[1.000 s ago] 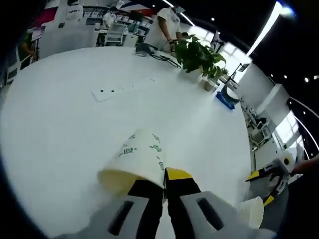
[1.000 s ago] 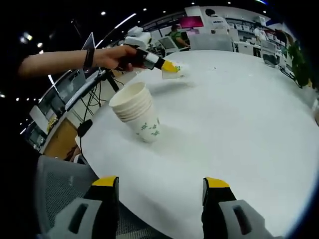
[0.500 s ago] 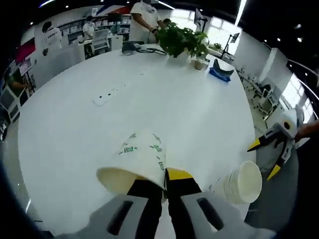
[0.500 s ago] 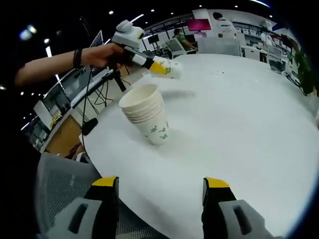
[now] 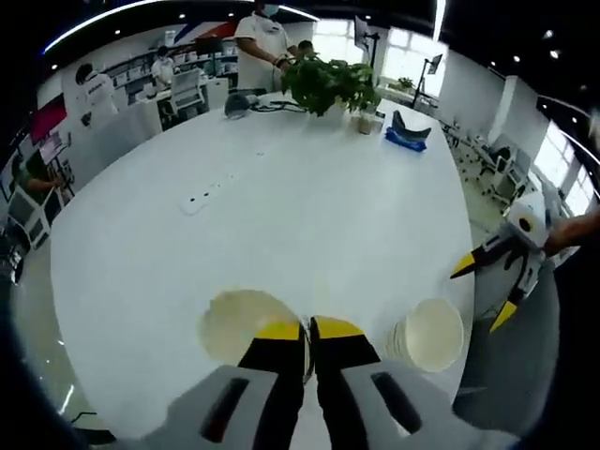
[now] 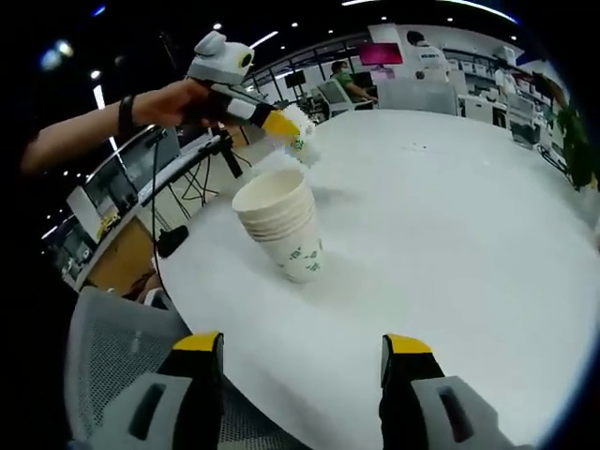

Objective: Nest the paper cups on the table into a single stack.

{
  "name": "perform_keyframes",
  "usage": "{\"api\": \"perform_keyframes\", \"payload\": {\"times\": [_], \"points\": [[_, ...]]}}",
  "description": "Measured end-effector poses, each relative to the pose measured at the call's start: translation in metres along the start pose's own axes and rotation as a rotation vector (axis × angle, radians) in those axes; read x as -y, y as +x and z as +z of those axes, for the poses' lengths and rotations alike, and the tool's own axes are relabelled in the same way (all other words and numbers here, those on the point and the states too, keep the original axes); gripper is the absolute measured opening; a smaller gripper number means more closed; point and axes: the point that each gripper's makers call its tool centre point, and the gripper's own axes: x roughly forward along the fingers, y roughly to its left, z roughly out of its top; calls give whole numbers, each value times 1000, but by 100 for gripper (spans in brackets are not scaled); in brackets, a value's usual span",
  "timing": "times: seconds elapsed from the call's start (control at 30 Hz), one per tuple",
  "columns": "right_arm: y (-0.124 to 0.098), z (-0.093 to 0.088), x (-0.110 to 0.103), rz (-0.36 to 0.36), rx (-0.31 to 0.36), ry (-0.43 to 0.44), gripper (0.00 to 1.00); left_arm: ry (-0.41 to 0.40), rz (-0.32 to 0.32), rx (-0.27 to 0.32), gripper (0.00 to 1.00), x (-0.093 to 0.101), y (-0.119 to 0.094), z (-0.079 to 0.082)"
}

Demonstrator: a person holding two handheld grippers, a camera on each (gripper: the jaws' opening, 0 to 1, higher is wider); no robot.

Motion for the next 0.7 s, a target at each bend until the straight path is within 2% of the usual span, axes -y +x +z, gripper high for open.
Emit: {"api": "perform_keyframes", "payload": {"times": [0.17, 0.23, 0.3, 0.37, 0.47, 0.7], "points": [[-2, 1, 2, -8, 7, -7, 69, 39, -13, -20, 0, 18, -2, -8], [-4, 3, 1, -10, 11, -8, 69, 71, -15, -37, 0, 16, -4, -10], [-4, 4, 1, -11, 13, -11, 69, 95, -13, -39, 0, 26, -8, -11], [-3, 4, 0, -10, 13, -13, 69, 106, -16, -37, 0, 32, -13, -9], [-3, 4, -1, -10, 14, -19, 69, 160, -10, -39, 0, 30, -19, -8], [-2, 6, -7, -8, 21, -26, 69, 235, -19, -27, 0, 48, -41, 7]]}}
